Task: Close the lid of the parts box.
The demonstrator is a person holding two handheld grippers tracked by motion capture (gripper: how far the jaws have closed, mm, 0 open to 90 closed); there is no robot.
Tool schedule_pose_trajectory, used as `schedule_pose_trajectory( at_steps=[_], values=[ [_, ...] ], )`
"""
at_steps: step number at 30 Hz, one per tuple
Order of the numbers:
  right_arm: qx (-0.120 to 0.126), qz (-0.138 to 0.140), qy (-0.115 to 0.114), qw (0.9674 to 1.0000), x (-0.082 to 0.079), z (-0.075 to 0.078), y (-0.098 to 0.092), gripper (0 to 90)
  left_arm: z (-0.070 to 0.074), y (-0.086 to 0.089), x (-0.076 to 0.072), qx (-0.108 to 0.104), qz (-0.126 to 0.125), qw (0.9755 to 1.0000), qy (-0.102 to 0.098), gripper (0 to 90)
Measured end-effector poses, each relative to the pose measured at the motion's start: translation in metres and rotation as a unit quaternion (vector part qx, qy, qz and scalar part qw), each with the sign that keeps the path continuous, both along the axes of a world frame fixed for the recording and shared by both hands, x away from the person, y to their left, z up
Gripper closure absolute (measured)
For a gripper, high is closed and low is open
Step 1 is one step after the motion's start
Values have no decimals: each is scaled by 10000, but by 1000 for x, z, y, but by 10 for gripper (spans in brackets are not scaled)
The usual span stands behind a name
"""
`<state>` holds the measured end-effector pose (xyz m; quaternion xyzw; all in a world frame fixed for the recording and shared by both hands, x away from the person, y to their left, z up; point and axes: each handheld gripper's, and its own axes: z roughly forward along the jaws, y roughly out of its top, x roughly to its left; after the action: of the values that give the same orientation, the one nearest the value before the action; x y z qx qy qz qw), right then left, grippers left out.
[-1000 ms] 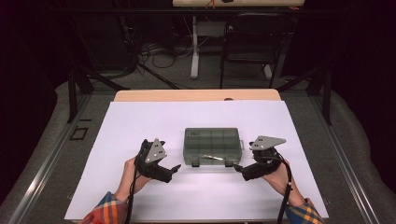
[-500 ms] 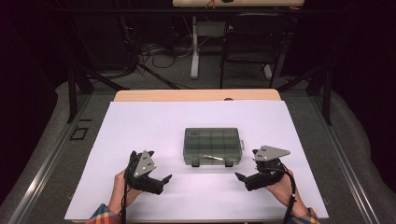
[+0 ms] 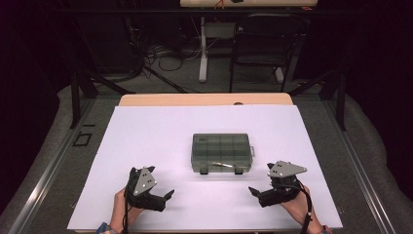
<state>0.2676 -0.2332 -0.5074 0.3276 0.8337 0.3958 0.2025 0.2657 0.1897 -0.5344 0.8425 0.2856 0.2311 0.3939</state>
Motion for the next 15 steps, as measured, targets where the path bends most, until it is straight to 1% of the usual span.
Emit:
schedule_pose_trajectory(
  at_steps=[6,7,9,10,11,14,15],
  values=[
    [-20,-52,-13,10000,-8,-11,-3,0,-6,5,-9,-121,53,9999,-90,1],
    [-7,-51,-30,10000,-8,-13,-3,0,-7,5,-11,-104,72,9998,-120,0],
    [17,-83,-18,10000,-11,-16,-5,0,-9,7,-14,-154,72,9998,-143,0],
    [17,-106,-51,9999,-12,-17,-6,0,-10,8,-16,-176,101,9997,-156,0],
    [39,-129,-69,9999,-13,-18,-6,0,-10,8,-17,-142,106,9997,-167,0],
    [66,-192,-126,9997,-16,-20,-9,0,-14,11,-22,-177,132,9996,-153,0],
    [93,-225,-147,9996,-16,-21,-10,0,-15,12,-24,-220,144,9995,-159,0]
  ],
)
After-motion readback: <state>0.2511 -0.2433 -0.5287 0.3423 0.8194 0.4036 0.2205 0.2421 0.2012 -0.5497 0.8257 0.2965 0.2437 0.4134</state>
